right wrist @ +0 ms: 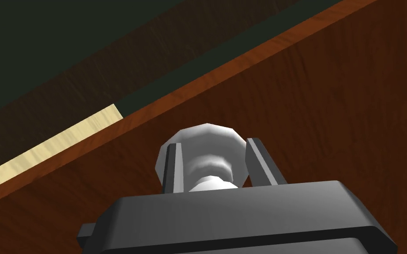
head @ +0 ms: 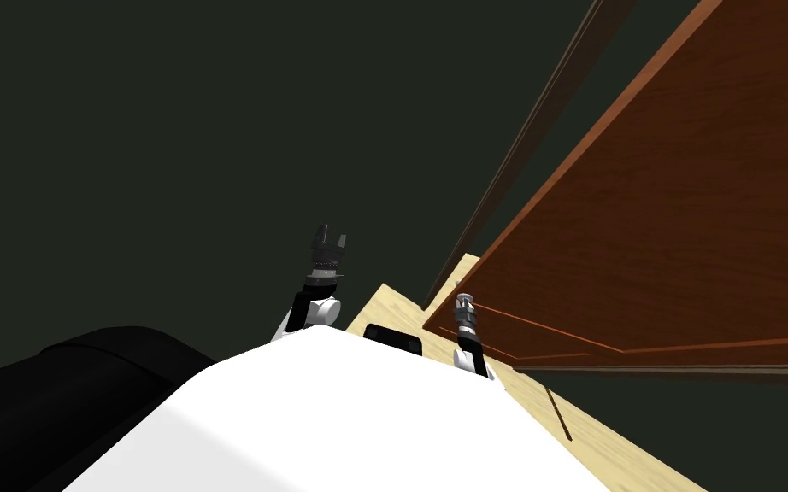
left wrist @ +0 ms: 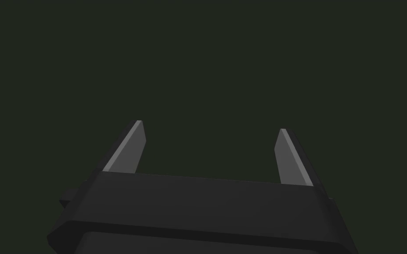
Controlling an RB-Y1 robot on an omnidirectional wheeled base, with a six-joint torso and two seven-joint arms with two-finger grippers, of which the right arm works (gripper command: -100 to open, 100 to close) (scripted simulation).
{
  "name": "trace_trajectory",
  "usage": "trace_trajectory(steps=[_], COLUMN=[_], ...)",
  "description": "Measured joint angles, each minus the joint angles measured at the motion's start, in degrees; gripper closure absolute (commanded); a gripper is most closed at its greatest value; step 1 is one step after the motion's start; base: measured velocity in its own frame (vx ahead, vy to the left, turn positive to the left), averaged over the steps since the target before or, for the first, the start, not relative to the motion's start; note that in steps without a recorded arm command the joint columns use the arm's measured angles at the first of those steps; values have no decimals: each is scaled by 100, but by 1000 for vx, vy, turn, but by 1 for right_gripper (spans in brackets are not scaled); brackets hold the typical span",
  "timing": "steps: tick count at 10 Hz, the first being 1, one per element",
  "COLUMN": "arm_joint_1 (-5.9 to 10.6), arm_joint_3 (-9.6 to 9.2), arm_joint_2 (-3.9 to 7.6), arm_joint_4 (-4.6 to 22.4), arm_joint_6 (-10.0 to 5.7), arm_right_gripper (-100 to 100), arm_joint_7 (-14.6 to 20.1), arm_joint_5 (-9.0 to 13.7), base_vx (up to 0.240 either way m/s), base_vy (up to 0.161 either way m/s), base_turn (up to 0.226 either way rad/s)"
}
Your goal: Pull the door open
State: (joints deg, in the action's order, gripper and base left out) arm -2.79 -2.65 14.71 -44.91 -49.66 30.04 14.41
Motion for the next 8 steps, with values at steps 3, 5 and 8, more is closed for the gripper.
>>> trace_trajectory(steps=[3,5,8], arm_joint_1=[78,97,137], arm_joint_3=[-81,-141,-216], arm_joint_2=[44,85,84], arm_joint_4=[94,68,106], arm_joint_6=[-29,-10,11], arm_right_gripper=[100,100,-100], arm_joint_7=[420,719,1083], arm_joint_5=[176,312,459], base_vx=[-42,-45,-56], base_vy=[-17,-10,-8], base_turn=[61,52,53])
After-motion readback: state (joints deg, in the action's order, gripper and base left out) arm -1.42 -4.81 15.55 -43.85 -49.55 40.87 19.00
